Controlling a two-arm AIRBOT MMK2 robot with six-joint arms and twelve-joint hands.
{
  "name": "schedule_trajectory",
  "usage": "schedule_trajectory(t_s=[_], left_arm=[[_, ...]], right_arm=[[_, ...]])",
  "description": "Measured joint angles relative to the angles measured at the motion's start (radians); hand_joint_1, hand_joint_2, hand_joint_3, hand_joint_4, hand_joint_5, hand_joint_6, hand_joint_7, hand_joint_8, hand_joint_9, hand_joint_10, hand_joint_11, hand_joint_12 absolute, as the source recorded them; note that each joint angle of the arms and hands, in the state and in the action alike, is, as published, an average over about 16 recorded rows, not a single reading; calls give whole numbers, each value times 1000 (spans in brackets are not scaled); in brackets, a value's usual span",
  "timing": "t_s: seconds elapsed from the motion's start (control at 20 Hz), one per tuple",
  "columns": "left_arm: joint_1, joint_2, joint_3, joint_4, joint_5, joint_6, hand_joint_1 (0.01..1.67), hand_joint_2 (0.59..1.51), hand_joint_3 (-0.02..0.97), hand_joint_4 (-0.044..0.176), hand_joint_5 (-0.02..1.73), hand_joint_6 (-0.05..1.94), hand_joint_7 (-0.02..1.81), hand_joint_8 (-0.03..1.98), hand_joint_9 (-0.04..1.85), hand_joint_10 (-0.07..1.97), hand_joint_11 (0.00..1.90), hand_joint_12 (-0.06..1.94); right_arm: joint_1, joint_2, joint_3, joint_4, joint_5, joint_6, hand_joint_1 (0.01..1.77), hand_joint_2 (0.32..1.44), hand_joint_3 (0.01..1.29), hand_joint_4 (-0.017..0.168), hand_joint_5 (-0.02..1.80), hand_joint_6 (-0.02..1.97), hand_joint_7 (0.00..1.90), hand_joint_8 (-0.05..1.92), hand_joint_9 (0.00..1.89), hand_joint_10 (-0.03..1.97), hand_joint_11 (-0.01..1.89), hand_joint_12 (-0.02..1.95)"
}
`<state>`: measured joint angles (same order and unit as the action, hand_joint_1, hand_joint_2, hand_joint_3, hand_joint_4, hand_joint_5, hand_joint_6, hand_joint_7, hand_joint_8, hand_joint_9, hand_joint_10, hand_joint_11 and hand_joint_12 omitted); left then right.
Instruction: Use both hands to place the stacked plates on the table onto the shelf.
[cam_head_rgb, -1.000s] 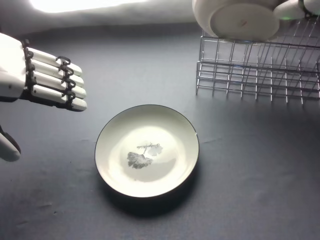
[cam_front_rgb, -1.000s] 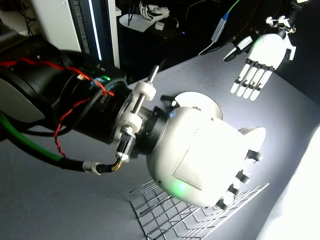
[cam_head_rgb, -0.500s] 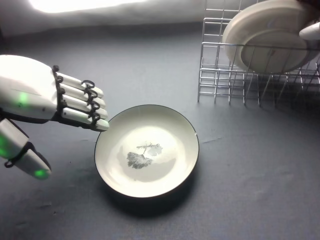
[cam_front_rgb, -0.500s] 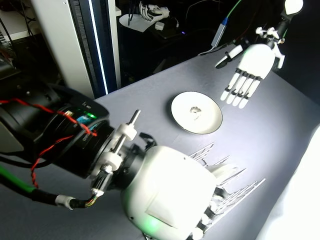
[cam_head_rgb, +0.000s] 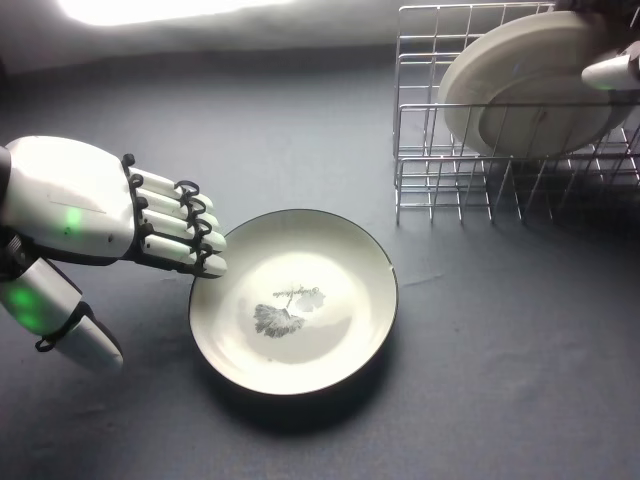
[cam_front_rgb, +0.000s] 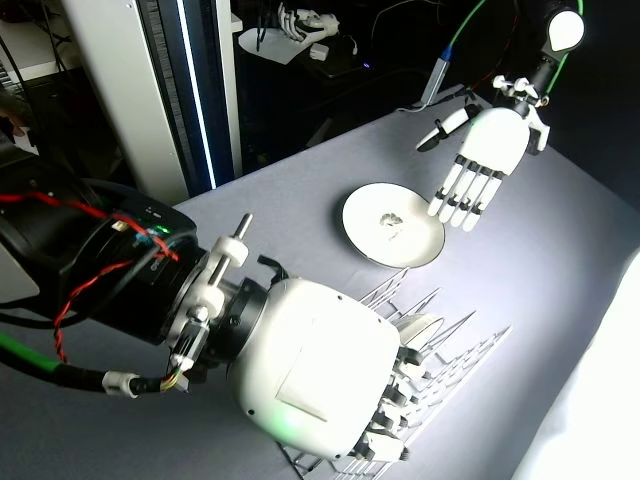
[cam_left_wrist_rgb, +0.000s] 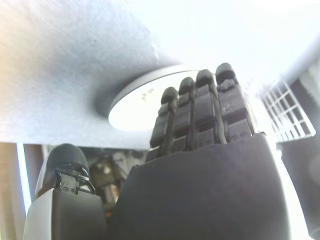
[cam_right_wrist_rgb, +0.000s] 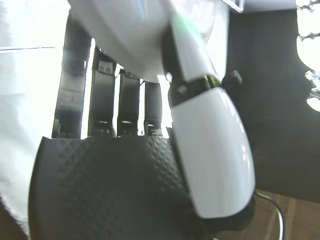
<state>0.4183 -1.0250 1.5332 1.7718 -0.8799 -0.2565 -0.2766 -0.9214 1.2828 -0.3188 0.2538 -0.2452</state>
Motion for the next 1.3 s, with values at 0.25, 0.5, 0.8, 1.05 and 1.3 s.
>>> schedule_trajectory(t_s=[0.25, 0.5, 0.8, 1.05, 1.3], left_arm=[[16, -10, 0, -11, 17, 1, 15, 1090, 7, -2, 68, 8, 51, -3, 38, 7, 30, 28], [20, -11, -9, -18, 23, 1, 15, 1092, 7, -2, 69, 8, 51, -1, 35, 7, 26, 32], [27, -8, -30, -27, 25, 2, 15, 1097, 6, -2, 69, 8, 63, 4, 38, 4, 26, 39], [43, -3, -47, -37, 27, 5, 15, 1098, 6, -2, 69, 8, 78, 8, 36, -4, 24, 45], [73, -7, -47, -55, 28, 5, 15, 1099, 6, -2, 68, 7, 82, 8, 29, -12, 24, 55]], right_arm=[[27, 2, -18, -56, 21, -2, 1035, 1108, 13, -4, 487, 381, 574, 196, 501, 341, 215, 1147], [60, -1, -45, -177, 70, -4, 864, 1030, 13, -3, 295, 56, 336, 18, 283, 95, 68, 739], [58, -7, -80, -417, 219, -9, 615, 906, 13, 0, 94, 20, 95, 9, 85, 30, 13, 243], [9, -10, -96, -643, 375, -14, 491, 826, 13, 3, 22, 17, 19, 9, 23, 24, 15, 17], [-53, -12, -99, -806, 500, -20, 439, 784, 14, 5, 19, 17, 14, 10, 20, 24, 19, 1]])
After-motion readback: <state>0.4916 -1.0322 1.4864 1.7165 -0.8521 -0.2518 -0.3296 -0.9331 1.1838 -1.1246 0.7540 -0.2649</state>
